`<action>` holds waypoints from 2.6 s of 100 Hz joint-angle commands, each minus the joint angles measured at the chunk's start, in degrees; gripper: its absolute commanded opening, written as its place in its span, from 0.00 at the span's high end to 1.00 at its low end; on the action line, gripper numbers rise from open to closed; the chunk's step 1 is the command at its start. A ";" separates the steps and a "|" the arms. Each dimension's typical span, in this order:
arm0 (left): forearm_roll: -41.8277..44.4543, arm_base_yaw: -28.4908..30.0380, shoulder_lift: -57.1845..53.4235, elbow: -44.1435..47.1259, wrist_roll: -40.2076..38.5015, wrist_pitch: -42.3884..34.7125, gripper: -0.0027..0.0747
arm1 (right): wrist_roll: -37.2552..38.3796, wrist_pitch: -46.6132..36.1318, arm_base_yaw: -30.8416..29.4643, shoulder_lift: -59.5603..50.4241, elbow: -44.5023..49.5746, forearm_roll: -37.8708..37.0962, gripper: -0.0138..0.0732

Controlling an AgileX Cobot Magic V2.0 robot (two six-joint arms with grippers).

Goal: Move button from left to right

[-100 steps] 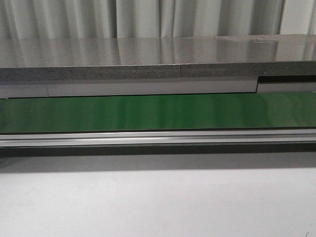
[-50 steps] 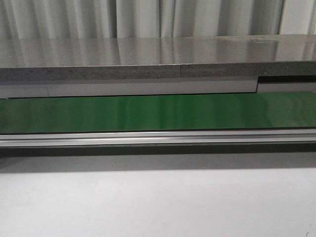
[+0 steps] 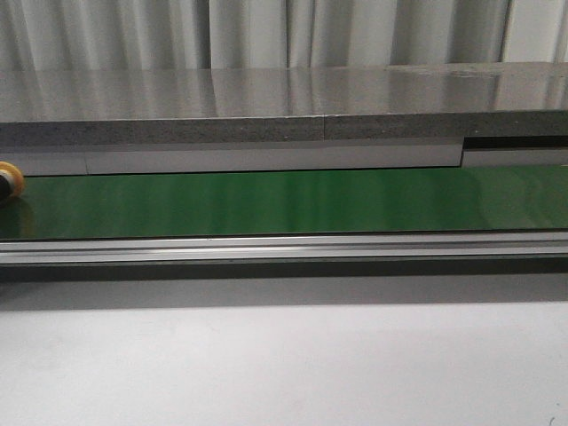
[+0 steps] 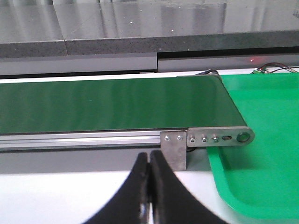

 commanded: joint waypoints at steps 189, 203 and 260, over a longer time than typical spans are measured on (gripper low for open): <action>-2.30 -8.23 -68.41 58.28 3.14 -44.43 0.99 | -0.06 -4.34 0.02 -1.09 -0.88 0.06 0.92; -2.30 -8.23 -68.41 58.28 3.14 -44.43 0.99 | -0.06 -4.34 0.02 -1.09 -0.88 0.06 0.92; -2.30 -8.23 -68.41 58.28 3.14 -44.43 0.99 | -0.11 -3.30 0.02 4.91 -14.35 0.06 0.92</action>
